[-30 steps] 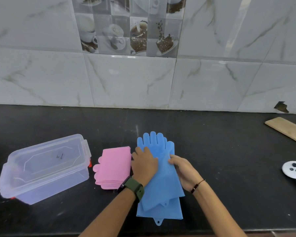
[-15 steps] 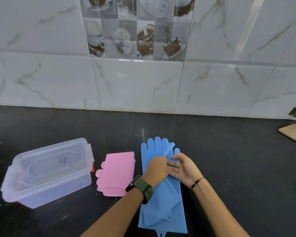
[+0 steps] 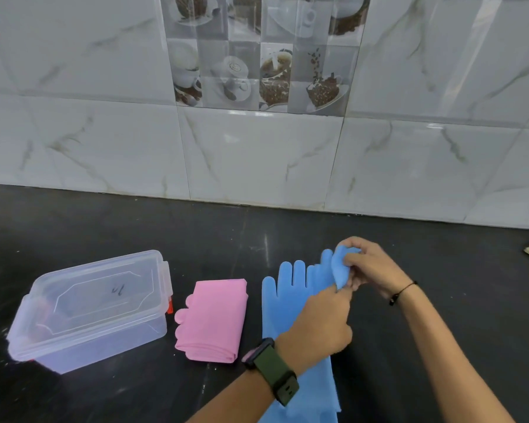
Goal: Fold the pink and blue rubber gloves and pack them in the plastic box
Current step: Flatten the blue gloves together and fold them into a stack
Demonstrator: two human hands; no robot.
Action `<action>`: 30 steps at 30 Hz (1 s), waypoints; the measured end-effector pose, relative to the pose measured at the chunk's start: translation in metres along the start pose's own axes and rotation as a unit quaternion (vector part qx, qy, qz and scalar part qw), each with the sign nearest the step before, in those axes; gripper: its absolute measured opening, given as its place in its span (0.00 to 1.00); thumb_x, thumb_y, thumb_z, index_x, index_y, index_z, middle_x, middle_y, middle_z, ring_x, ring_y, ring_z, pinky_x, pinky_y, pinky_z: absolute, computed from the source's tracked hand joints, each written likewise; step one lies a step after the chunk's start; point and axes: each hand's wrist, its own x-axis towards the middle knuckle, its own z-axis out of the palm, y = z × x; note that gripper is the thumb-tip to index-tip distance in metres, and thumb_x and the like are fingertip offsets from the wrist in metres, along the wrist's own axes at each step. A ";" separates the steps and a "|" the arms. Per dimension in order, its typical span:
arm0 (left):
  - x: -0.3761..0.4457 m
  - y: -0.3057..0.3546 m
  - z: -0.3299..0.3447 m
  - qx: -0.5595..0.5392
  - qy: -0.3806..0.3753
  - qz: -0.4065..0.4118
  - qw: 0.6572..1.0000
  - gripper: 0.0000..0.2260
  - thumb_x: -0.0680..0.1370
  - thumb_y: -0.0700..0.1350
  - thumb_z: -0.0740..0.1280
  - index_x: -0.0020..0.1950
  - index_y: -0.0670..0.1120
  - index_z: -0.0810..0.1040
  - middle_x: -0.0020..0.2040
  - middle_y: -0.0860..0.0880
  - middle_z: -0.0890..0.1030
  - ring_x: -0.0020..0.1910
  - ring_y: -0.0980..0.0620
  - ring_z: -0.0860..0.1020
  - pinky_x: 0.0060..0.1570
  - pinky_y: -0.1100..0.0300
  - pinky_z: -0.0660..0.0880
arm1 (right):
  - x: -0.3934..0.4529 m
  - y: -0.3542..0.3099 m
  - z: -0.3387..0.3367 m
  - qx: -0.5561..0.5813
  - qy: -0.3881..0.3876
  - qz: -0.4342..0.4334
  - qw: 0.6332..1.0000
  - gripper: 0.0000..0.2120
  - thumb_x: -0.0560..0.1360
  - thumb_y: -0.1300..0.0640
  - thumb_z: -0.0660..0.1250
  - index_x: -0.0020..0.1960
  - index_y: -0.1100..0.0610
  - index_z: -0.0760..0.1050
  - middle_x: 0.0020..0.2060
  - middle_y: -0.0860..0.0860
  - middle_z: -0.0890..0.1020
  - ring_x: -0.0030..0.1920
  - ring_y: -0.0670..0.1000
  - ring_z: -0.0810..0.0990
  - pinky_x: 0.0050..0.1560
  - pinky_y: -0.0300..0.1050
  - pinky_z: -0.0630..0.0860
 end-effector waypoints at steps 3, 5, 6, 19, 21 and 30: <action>0.000 0.006 -0.006 -0.186 0.030 0.010 0.982 0.29 0.75 0.31 0.57 0.74 0.51 0.63 0.62 0.43 0.75 0.47 0.48 0.76 0.37 0.71 0.72 | -0.008 -0.019 -0.023 0.012 0.040 -0.053 0.998 0.10 0.72 0.69 0.59 0.43 0.56 0.74 0.20 0.54 0.79 0.18 0.49 0.74 0.17 0.36 0.70; -0.002 0.000 -0.007 -0.306 0.039 -0.024 0.951 0.30 0.76 0.31 0.56 0.74 0.55 0.63 0.63 0.47 0.75 0.48 0.46 0.78 0.33 0.73 0.72 | -0.005 -0.033 -0.023 -0.030 0.053 -0.074 0.995 0.08 0.71 0.66 0.61 0.42 0.54 0.74 0.20 0.54 0.79 0.18 0.48 0.73 0.18 0.36 0.69; -0.004 -0.006 -0.005 -0.363 0.039 -0.046 0.930 0.30 0.75 0.31 0.56 0.72 0.57 0.64 0.62 0.49 0.76 0.48 0.46 0.79 0.34 0.70 0.73 | 0.001 -0.038 -0.016 -0.070 0.055 -0.080 0.993 0.07 0.70 0.64 0.62 0.41 0.53 0.75 0.20 0.54 0.79 0.18 0.48 0.73 0.19 0.36 0.68; -0.058 -0.107 0.044 -0.565 0.082 -0.273 0.774 0.25 0.74 0.27 0.57 0.62 0.52 0.73 0.57 0.52 0.80 0.54 0.50 0.81 0.43 0.62 0.80 | 0.060 0.025 0.158 -0.419 0.001 -0.069 0.905 0.08 0.75 0.55 0.60 0.50 0.60 0.70 0.44 0.54 0.76 0.46 0.55 0.76 0.40 0.46 0.70; -0.060 -0.106 0.047 -0.538 0.081 -0.274 0.793 0.24 0.75 0.29 0.57 0.62 0.54 0.73 0.58 0.55 0.78 0.54 0.54 0.79 0.46 0.65 0.79 | 0.060 0.024 0.150 -0.391 0.032 -0.062 0.918 0.12 0.76 0.52 0.60 0.52 0.60 0.70 0.44 0.55 0.77 0.44 0.56 0.76 0.39 0.46 0.69; -0.058 -0.109 0.055 -0.494 0.103 -0.288 0.814 0.24 0.74 0.28 0.55 0.52 0.56 0.76 0.57 0.55 0.77 0.53 0.56 0.78 0.40 0.70 0.78 | 0.055 0.048 0.074 -0.351 0.108 0.101 0.925 0.19 0.74 0.52 0.63 0.31 0.54 0.57 0.37 0.52 0.66 0.34 0.53 0.67 0.28 0.40 0.60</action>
